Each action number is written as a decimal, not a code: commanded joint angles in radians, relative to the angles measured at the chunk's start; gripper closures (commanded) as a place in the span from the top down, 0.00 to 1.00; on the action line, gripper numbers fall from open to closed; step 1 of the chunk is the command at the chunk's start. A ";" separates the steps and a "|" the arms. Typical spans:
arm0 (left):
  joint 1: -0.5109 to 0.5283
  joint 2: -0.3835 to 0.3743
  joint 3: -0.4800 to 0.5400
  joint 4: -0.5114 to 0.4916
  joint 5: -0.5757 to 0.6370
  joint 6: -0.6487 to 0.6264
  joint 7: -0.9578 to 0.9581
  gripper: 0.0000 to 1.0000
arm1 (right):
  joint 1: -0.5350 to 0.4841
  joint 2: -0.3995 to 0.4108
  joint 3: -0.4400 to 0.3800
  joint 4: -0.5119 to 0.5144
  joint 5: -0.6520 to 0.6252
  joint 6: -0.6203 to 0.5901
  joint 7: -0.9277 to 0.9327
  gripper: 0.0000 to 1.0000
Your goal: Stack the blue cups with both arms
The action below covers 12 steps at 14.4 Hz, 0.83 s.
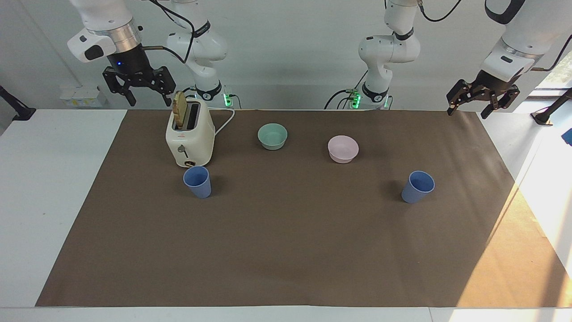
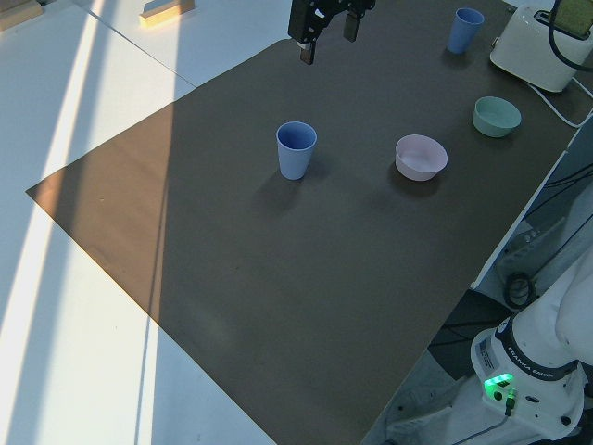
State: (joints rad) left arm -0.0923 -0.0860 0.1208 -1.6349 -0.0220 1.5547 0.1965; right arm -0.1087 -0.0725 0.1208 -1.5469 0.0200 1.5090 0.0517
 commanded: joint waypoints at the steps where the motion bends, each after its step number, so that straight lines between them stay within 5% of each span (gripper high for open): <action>1: 0.005 -0.014 -0.003 -0.006 0.016 -0.008 0.007 1.00 | -0.008 -0.027 0.000 -0.033 0.021 0.016 0.008 1.00; 12: 0.003 -0.012 -0.003 -0.005 0.016 -0.005 -0.006 1.00 | -0.008 -0.027 0.000 -0.033 0.021 0.016 0.008 1.00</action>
State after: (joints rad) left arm -0.0923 -0.0860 0.1212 -1.6349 -0.0220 1.5548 0.1955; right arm -0.1087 -0.0725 0.1208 -1.5469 0.0200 1.5090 0.0517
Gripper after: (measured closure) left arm 0.000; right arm 0.000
